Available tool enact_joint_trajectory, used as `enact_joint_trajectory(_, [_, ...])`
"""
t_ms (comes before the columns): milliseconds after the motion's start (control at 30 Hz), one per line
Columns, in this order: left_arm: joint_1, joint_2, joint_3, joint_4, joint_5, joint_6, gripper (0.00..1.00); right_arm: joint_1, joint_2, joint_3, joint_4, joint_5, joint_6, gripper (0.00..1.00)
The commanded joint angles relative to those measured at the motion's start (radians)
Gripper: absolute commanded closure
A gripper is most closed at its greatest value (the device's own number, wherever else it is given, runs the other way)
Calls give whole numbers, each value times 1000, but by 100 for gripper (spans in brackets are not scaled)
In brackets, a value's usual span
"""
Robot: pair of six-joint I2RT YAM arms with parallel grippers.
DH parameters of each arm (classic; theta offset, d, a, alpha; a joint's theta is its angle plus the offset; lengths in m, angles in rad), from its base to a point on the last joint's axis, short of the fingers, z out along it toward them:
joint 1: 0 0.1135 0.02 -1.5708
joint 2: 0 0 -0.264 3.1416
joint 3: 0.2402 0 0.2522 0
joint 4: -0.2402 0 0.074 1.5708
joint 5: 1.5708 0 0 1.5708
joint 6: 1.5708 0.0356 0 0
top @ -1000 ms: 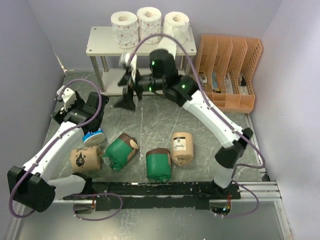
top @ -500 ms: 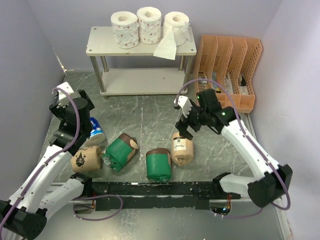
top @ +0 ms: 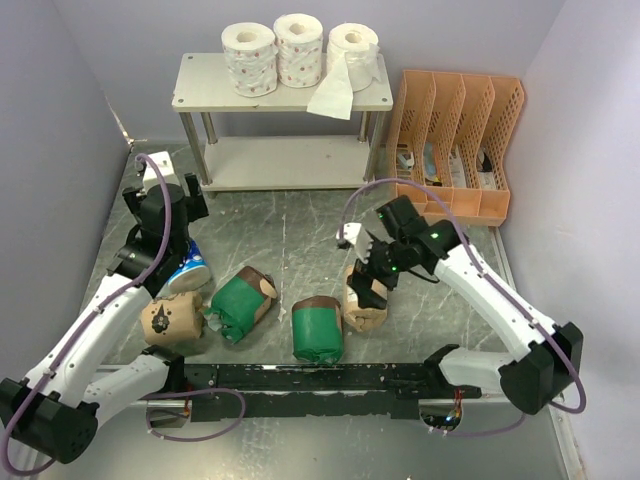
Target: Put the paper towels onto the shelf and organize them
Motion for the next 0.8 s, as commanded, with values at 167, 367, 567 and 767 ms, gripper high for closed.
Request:
enact_joint_trajectory(167, [-1,28,15,12,-120,27,4,314,95,39,-51,49,7,0])
enact_joint_trajectory(367, [42,31,6,24,-175,31,4,466,117,66,-30,102,44,0])
enact_joint_trajectory(567, [106,25,-11,50,-235,54,4,632,163,42,34,246,65,0])
enact_joint_trajectory(767, [134,46,-3,35,-280,49,4,688,212,38,77,328,91,0])
